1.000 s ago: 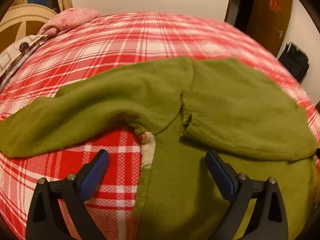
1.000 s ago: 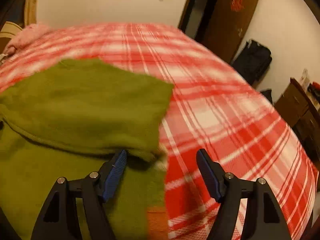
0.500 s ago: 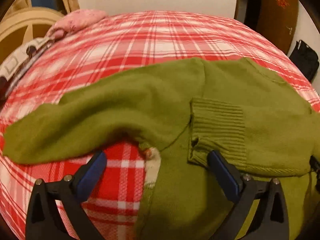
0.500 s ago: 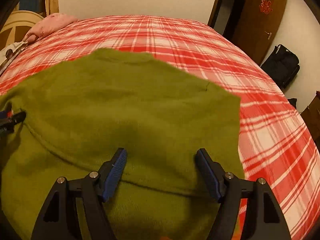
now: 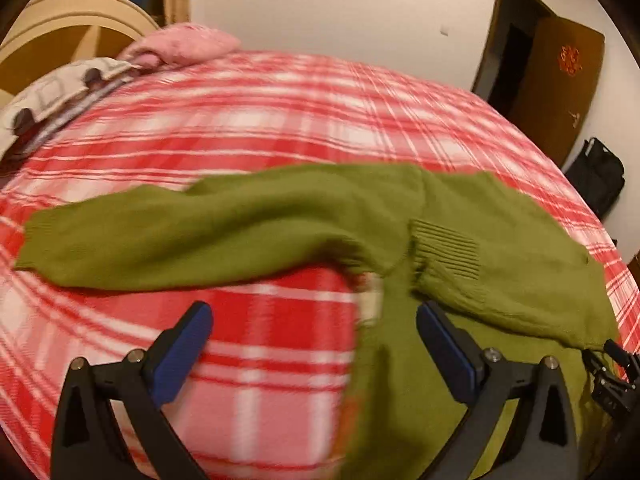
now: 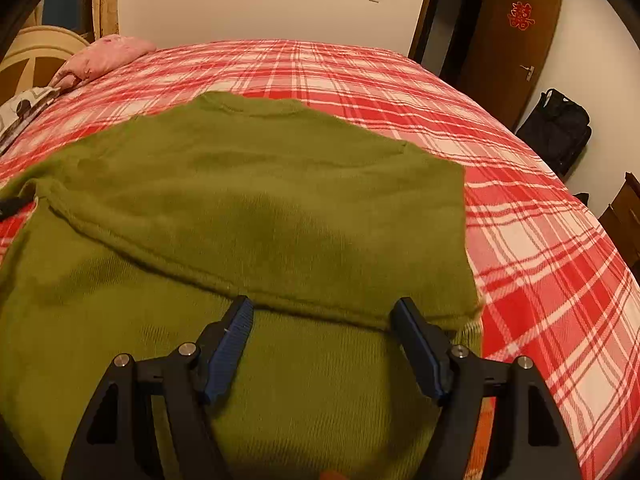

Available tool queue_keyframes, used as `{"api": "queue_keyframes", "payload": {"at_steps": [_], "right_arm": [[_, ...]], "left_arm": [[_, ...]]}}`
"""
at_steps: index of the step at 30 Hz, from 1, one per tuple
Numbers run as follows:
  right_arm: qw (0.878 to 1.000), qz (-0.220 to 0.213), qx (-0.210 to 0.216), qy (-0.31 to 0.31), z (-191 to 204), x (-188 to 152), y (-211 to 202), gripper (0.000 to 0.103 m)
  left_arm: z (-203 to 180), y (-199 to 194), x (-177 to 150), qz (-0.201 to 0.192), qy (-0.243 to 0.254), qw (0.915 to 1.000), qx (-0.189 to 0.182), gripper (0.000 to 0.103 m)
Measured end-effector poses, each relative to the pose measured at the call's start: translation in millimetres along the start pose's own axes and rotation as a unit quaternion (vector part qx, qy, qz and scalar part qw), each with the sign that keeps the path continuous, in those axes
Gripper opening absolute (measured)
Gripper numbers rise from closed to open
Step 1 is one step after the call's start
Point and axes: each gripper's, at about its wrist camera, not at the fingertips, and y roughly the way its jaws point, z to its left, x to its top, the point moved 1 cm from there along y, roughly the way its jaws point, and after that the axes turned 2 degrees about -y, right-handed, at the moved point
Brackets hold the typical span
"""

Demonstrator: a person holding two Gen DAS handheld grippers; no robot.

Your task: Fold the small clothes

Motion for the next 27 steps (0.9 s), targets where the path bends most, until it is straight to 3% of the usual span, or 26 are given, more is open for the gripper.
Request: {"api": "queue_keyframes", "payload": {"at_steps": [4,9,14,17,20,22,25,27], "right_arm": [[1.000,0.003,0.006,0.004,-2,-1,-8,0.073],[1.000,-0.007,0.015,0.000,1,-12,-24,0.073],[0.999,-0.020,0.026,-0.007,7,-29,-43,0.073],[0.999,-0.041,0.031,-0.010,13,-37,-60,0.073],[0.998,-0.059,0.035,-0.015,21,-44,-73,0.073],[0.997,-0.070,0.035,-0.021,27,-49,-78,0.073],[0.995,-0.084,0.040,-0.028,33,-55,-83,0.073],[0.995,-0.087,0.044,-0.029,35,-58,-83,0.073]], "left_arm": [[52,-21,0,-0.022,-0.008,0.9990,0.037,0.103],[133,-42,10,-0.049,-0.058,0.9931,0.089,0.103],[191,-37,19,-0.059,-0.089,0.9846,0.138,0.103],[231,-23,23,-0.041,-0.148,0.9792,0.132,0.102],[253,-9,22,-0.023,-0.203,0.9746,0.092,0.088],[260,3,22,-0.010,-0.229,0.9717,0.058,0.084],[252,7,25,-0.024,-0.221,0.9732,0.058,0.084],[248,11,28,-0.023,-0.218,0.9749,0.040,0.073]]}}
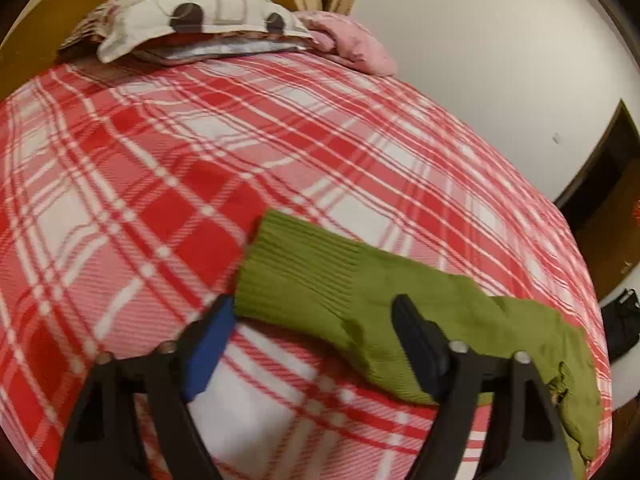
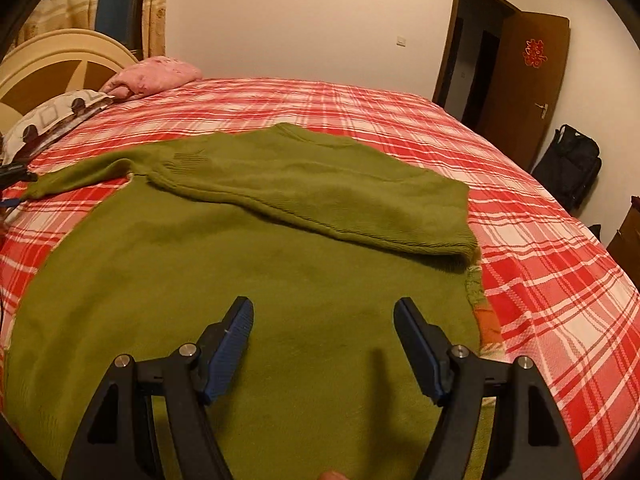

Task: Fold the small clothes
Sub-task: 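Grasp the other sleeve's ribbed cuff with the left tool and lift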

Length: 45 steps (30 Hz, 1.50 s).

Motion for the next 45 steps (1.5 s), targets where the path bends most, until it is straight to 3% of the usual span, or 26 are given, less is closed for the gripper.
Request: {"api": "queue_keyframes", "payload": {"at_steps": [5,6,9,12,24,30,37,45], "right_arm": [[1.000,0.002,0.005,0.009,0,-5,5,0.073],[1.000,0.003,0.005,0.010,-1,-6,6,0.073],[1.000,0.003,0.004,0.016,-3,-8,6,0.073],[1.000,0.003,0.004,0.020,-4,-9,7,0.073],[1.000,0.018,0.009,0.024,-5,-14,13,0.073],[0.999,0.021,0.009,0.029,-8,-13,12,0.073],[0.999,0.008,0.012,0.038,-13,-8,2,0.073],[0.998,-0.005,0.019,0.062,-23,-9,-3,0.073]], "left_arm": [[-4,10,7,0.017,0.008,0.9996,-0.022,0.063],[-4,11,9,0.019,0.009,0.9995,-0.023,0.047],[1,13,10,0.032,-0.003,0.9988,-0.039,0.016],[5,12,10,0.032,-0.012,0.9981,-0.050,0.010],[-16,-8,19,0.006,0.005,0.9976,-0.069,0.007],[-52,-34,22,-0.011,0.028,0.9932,-0.112,0.005],[-137,-85,24,-0.033,0.077,0.9766,-0.198,0.005],[-250,-131,7,-0.043,0.138,0.9491,-0.280,0.005]]}}
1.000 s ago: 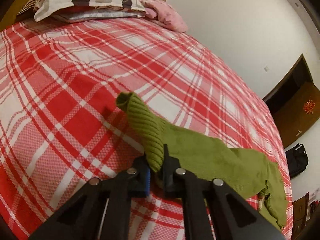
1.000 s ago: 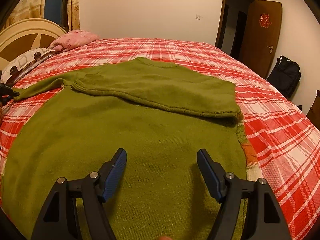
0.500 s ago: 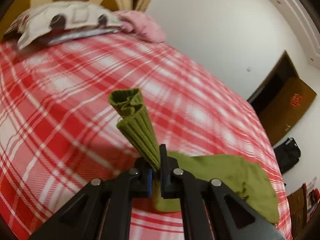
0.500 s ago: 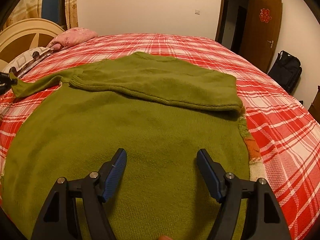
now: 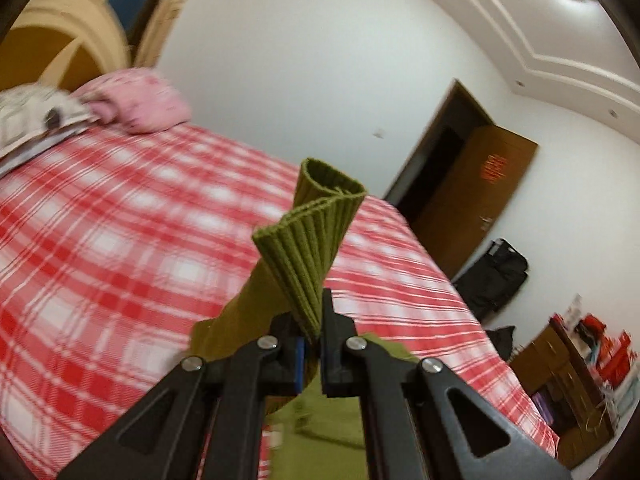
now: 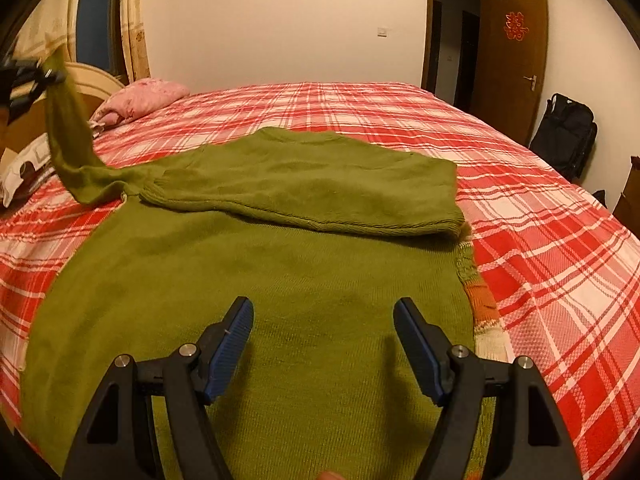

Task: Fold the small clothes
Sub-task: 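Grasp the other sleeve's ribbed cuff with the left tool and lift, then fold the held sleeve across the sweater body with the left tool, release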

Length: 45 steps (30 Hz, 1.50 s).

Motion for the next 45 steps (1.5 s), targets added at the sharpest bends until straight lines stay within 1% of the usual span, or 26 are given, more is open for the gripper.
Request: {"api": "queue_keyframes", "payload": {"at_steps": [3,6,8,11,13,15,19,22,24,26,27,28,29,30,32,33,34,36,38,41,42,45], "right_arm": [[1.000,-0.004,0.001,0.003,-2,-1,0,0.073],[1.000,-0.007,0.001,0.020,-10,-2,0,0.073],[0.999,-0.008,0.001,0.035,-16,-1,1,0.073],[0.998,-0.004,0.003,0.061,-25,-3,4,0.073],[0.997,0.010,0.016,0.080,-31,-7,11,0.073],[0.996,0.018,0.010,0.087,-34,-9,15,0.073],[0.996,0.010,0.008,0.090,-34,-8,14,0.073],[0.996,0.017,0.008,0.092,-34,-11,17,0.073],[0.996,0.017,0.006,0.089,-33,-11,18,0.073],[0.996,0.017,0.005,0.087,-32,-12,18,0.073],[0.996,0.017,0.005,0.087,-33,-12,18,0.073],[0.996,0.018,0.005,0.087,-32,-12,19,0.073],[0.996,0.018,0.005,0.087,-32,-12,18,0.073],[0.996,0.017,0.006,0.088,-33,-12,18,0.073],[0.996,0.016,0.008,0.089,-35,-12,19,0.073],[0.996,0.016,0.008,0.089,-35,-12,18,0.073],[0.996,0.016,0.009,0.089,-35,-12,18,0.073],[0.996,0.014,0.010,0.091,-36,-12,17,0.073],[0.996,0.012,0.010,0.092,-36,-11,15,0.073],[0.995,0.007,0.009,0.094,-37,-11,13,0.073],[0.995,0.006,0.008,0.094,-37,-10,13,0.073],[0.995,0.004,0.010,0.096,-39,-9,9,0.073]], "left_arm": [[-43,13,-2,0.003,0.029,0.9992,-0.026,0.005],[-80,22,-10,0.008,0.054,0.9971,-0.052,0.005],[-104,32,-20,0.019,0.065,0.9948,-0.075,0.005],[-137,48,-39,0.035,0.088,0.9911,-0.094,0.005],[-154,61,-56,0.049,0.103,0.9886,-0.098,0.005],[-168,76,-70,0.064,0.113,0.9864,-0.101,0.005],[-187,101,-109,0.090,0.151,0.9805,-0.087,0.005],[-198,112,-130,0.101,0.176,0.9766,-0.071,0.005],[-203,119,-139,0.115,0.180,0.9748,-0.066,0.005],[-203,124,-145,0.124,0.182,0.9733,-0.062,0.010],[-205,126,-147,0.127,0.185,0.9726,-0.060,0.018],[-206,126,-150,0.131,0.189,0.9713,-0.060,0.034],[-206,123,-150,0.129,0.193,0.9709,-0.059,0.045],[-206,122,-150,0.122,0.198,0.9711,-0.053,0.069],[-202,112,-149,0.099,0.209,0.9715,-0.051,0.080],[-199,107,-148,0.093,0.219,0.9699,-0.051,0.081],[-195,103,-148,0.092,0.237,0.9663,-0.044,0.083],[-181,95,-149,0.087,0.256,0.9623,-0.025,0.092],[-157,87,-151,0.081,0.275,0.9580,0.007,0.093],[-113,83,-153,0.088,0.297,0.9483,0.068,0.093],[-93,83,-153,0.092,0.299,0.9449,0.097,0.093],[-45,84,-151,0.110,0.280,0.9428,0.144,0.093]]}}
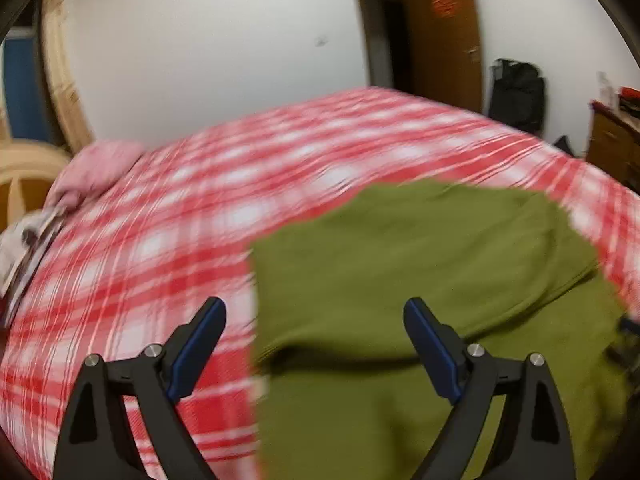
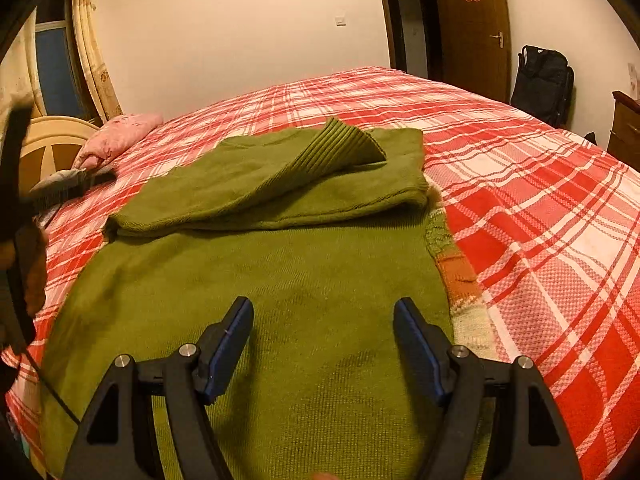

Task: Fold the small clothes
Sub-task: 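Fold the held sleeve across the sweater body with the left tool, release, then grasp the folded cuff with the right tool and straighten it, release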

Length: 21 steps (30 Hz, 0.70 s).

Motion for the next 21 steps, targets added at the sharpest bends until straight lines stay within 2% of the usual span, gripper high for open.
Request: {"api": "queue_keyframes", "payload": {"at_steps": [5,9,12,15,17,18,19,20,21], "right_arm": [[0.999,-0.018,0.025,0.028,-8,31,-14,0.073],[0.999,-0.020,0.029,0.037,-11,75,-4,0.073],[0.997,-0.001,0.030,0.069,-20,107,16,0.073],[0.992,0.048,0.044,0.105,-22,122,48,0.073],[0.990,0.075,0.032,0.115,-23,124,69,0.071],[0.989,0.081,0.024,0.119,-24,124,77,0.064],[0.988,0.088,0.021,0.126,-27,122,86,0.050],[0.986,0.092,0.021,0.137,-30,120,93,0.041],[0.984,0.095,0.022,0.148,-34,117,95,0.025]], "left_arm": [[41,34,-24,0.050,-0.014,0.9963,0.069,0.093],[54,53,-30,0.077,-0.044,0.9941,0.062,0.093],[52,64,-35,0.100,-0.045,0.9927,0.051,0.097],[55,65,-37,0.098,-0.054,0.9922,0.054,0.100],[59,64,-39,0.099,-0.064,0.9917,0.050,0.102],[63,64,-41,0.101,-0.077,0.9908,0.048,0.103],[68,65,-42,0.102,-0.085,0.9902,0.043,0.103],[71,66,-43,0.103,-0.095,0.9894,0.038,0.103],[73,65,-43,0.103,-0.101,0.9889,0.034,0.103]]}}
